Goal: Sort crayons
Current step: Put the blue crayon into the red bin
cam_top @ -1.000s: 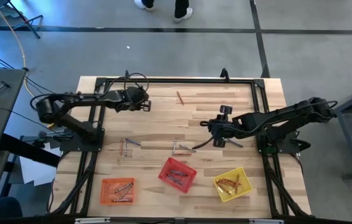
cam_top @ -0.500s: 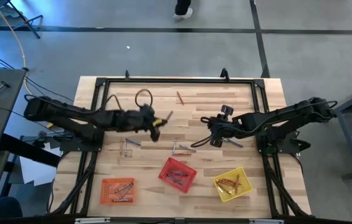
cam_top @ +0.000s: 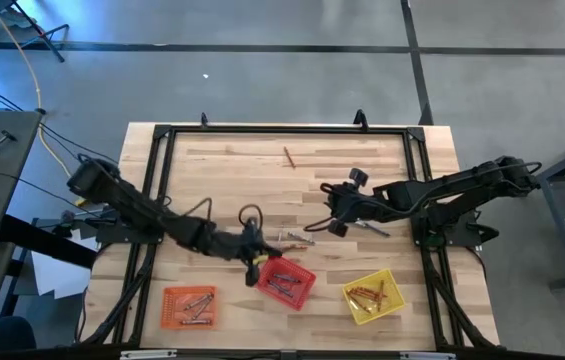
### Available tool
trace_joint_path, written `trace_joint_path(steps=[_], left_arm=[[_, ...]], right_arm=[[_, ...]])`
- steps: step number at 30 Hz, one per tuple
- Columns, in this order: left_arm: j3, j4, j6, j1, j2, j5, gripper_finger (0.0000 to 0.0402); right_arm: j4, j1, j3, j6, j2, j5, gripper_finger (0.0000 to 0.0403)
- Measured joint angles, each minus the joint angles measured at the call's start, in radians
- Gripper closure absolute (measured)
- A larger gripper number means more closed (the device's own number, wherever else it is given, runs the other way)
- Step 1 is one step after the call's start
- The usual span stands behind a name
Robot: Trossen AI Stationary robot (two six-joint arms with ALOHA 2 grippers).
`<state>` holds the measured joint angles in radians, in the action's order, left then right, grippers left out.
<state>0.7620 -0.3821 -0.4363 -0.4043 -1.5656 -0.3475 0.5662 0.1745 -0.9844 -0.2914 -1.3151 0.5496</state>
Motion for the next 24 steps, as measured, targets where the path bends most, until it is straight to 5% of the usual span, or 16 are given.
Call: trace_joint_path(steps=[8,24], left_arm=[[0.001,-0.166,-0.005,-0.088,-0.097,0.004,0.0401],[0.001,-0.169,0.002,-0.153,-0.099,-0.061,0.0401]], right_arm=[[-0.053,0.000,0.000,-0.026,0.000,0.000,0.0264],[-0.120,0.000,0.000,-0.022,0.000,0.000,0.0264]])
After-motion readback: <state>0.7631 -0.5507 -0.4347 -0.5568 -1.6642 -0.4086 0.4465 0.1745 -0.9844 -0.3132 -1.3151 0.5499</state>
